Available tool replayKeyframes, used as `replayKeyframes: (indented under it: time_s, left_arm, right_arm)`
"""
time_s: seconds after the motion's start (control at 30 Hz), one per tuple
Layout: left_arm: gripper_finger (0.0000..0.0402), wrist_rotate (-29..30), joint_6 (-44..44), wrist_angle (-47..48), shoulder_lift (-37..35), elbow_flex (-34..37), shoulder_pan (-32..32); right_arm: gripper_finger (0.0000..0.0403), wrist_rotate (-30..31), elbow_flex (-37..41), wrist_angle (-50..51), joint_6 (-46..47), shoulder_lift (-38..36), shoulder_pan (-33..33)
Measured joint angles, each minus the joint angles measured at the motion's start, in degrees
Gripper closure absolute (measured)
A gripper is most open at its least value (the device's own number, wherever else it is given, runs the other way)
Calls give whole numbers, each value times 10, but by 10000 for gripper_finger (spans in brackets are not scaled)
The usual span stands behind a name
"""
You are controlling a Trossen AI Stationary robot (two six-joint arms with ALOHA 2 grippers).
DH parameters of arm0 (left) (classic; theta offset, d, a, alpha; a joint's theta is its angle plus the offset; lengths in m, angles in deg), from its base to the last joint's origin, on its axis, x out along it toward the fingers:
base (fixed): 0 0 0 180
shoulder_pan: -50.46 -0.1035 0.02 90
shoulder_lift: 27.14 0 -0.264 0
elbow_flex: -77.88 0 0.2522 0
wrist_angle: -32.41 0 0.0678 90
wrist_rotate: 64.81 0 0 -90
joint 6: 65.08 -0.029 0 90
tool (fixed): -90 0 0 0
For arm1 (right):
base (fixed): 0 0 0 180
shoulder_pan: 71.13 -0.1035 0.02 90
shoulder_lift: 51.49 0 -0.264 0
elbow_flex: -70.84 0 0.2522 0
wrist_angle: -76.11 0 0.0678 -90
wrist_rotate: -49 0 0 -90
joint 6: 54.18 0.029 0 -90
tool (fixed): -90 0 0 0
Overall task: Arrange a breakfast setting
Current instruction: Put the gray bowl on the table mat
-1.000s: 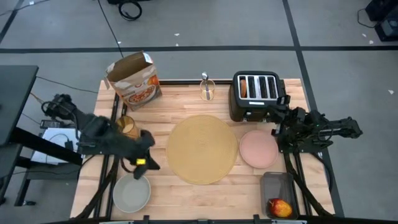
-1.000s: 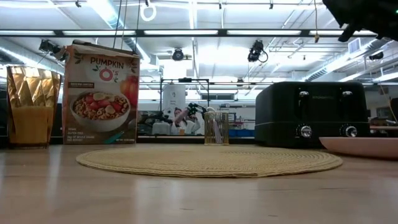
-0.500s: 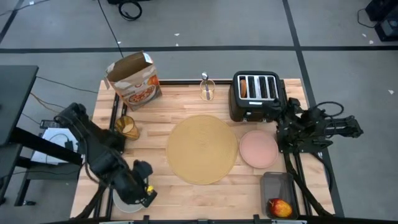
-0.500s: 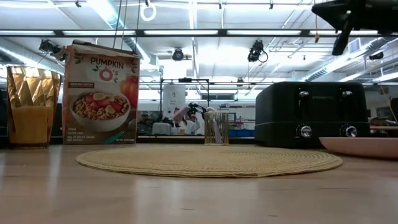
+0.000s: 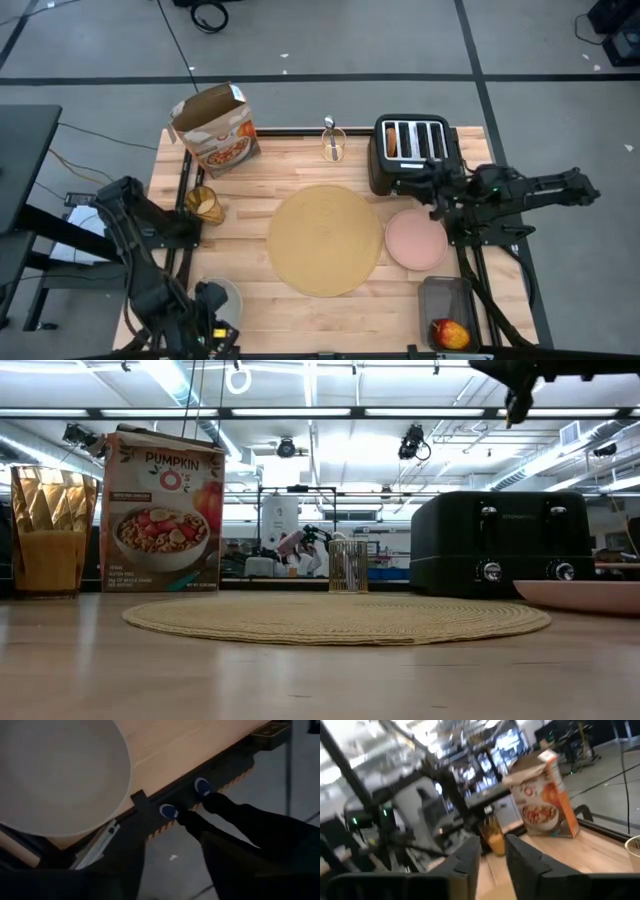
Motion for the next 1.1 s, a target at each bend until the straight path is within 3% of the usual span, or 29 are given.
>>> replayKeyframes:
  time_s: [0.23,0.53,1.1]
  left_arm:
    - [142,-9,-3,-45,36,0,3]
    - [89,-7,46,-71,56,0,21]
    - [83,-55,94,-65,91,0,-26]
  right_arm:
    - [233,0,-55,0,-26,102,-7]
    - [203,-5,-78,10,-26,166,-5]
    - [198,-5,-78,30,-27,179,-12]
